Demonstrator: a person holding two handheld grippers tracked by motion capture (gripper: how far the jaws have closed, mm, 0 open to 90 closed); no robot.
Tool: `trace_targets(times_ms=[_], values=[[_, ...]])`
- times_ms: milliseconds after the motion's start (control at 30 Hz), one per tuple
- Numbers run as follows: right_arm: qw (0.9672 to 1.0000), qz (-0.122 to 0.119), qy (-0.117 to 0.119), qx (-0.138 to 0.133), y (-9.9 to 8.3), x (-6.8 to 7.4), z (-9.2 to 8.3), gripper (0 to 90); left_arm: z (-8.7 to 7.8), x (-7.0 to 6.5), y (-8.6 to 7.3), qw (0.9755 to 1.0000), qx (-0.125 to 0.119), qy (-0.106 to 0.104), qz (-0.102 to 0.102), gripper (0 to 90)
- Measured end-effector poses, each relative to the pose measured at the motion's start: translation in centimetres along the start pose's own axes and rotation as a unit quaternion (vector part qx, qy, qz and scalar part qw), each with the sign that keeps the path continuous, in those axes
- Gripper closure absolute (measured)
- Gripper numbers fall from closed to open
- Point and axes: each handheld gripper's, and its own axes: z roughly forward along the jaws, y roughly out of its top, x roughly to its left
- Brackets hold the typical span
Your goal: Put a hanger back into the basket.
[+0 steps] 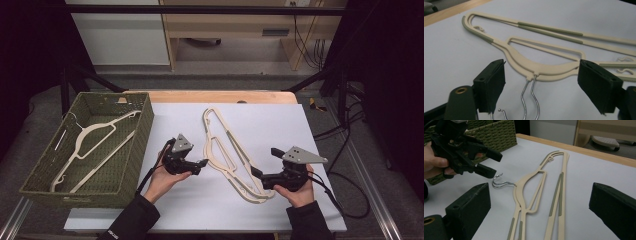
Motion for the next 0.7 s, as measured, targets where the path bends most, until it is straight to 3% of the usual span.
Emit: trace_targets(times_ms=[133,333,700], values=[[1.0,0.001,0.0,0.003,0.0,0.0,0.1,4.3,1.0,0.3,-0.1,0.9999,0.013,-0.004,-0.002,30.6],[1.0,-0.001,0.001,0.007,-0.1,0.1,0.3,5.2,2.4,0.5,-0.5,0.9993,0.035,-0.002,0.01,42.5],[0.9999,-0.003,0.005,0.01,-0.1,0.1,0.4,5.9,3.9,0.9,-1.3,0.9964,0.081,-0.011,0.019,64.7]])
